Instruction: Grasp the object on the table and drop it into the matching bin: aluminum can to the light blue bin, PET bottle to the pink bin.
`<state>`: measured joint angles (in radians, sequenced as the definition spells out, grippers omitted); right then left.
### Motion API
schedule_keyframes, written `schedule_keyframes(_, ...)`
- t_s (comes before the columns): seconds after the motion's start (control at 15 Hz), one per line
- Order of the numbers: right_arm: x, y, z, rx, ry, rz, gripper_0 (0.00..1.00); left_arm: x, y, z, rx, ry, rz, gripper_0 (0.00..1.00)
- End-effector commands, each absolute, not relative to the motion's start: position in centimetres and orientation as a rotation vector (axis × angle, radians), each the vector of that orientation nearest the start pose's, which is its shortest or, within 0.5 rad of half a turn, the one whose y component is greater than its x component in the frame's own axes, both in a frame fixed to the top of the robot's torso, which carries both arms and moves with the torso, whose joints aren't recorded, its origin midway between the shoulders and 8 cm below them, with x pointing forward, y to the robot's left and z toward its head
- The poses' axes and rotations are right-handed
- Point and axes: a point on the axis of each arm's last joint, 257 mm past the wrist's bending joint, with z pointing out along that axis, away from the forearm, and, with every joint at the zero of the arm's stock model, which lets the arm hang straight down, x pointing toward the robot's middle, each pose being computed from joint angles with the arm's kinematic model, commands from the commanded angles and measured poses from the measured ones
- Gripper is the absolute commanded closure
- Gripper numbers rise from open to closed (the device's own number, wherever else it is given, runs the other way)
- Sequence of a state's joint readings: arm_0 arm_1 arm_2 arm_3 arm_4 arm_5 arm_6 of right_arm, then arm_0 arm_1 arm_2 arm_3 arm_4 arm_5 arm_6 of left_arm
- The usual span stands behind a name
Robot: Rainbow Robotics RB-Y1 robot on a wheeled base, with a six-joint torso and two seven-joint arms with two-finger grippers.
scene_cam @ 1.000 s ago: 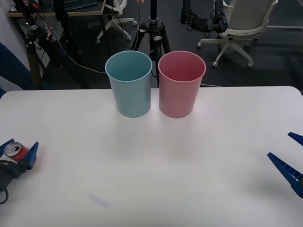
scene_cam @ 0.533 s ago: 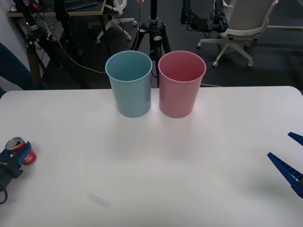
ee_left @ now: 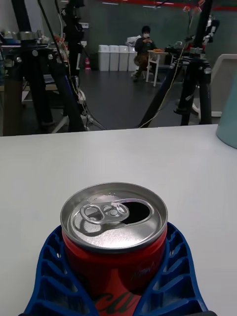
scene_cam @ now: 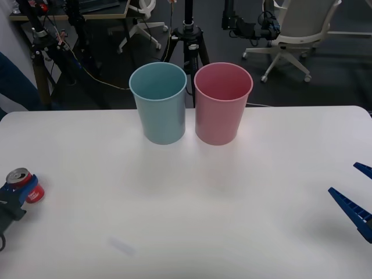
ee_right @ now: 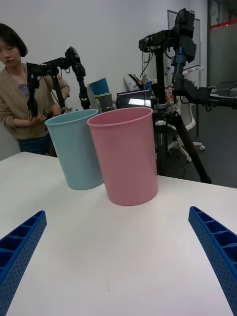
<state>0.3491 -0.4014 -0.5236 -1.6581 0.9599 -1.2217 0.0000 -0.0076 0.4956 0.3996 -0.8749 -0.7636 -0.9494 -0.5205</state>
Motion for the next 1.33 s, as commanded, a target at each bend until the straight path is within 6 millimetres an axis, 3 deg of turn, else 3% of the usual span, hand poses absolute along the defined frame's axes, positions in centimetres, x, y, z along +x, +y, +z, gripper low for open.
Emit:
schedule_keyframes(0.07,34.2,-33.0,-16.9,-0.465,1.441,0.567,0.0,43.5,44.0,-28.0,0.205,1.582,-0.205,1.0)
schedule_keyframes(0.27,34.2,-33.0,-16.9,-0.465,1.441,0.567,0.0,42.8,40.2,-25.8,0.283,1.562,-0.304,1.0)
schedule_keyframes(0.4,34.2,-33.0,-16.9,-0.465,1.441,0.567,0.0,42.3,37.2,-23.2,0.39,1.519,-0.335,1.0)
schedule_keyframes(0.8,34.2,-33.0,-16.9,-0.465,1.441,0.567,0.0,41.1,32.1,-18.5,0.499,1.457,-0.453,1.0)
schedule_keyframes(1.07,34.2,-33.0,-16.9,-0.465,1.441,0.567,0.0,40.1,30.4,-14.6,0.582,1.42,-0.489,1.0)
schedule_keyframes(1.33,34.2,-33.0,-16.9,-0.465,1.441,0.567,0.0,40.6,29.5,-10.0,0.652,1.388,-0.484,1.0)
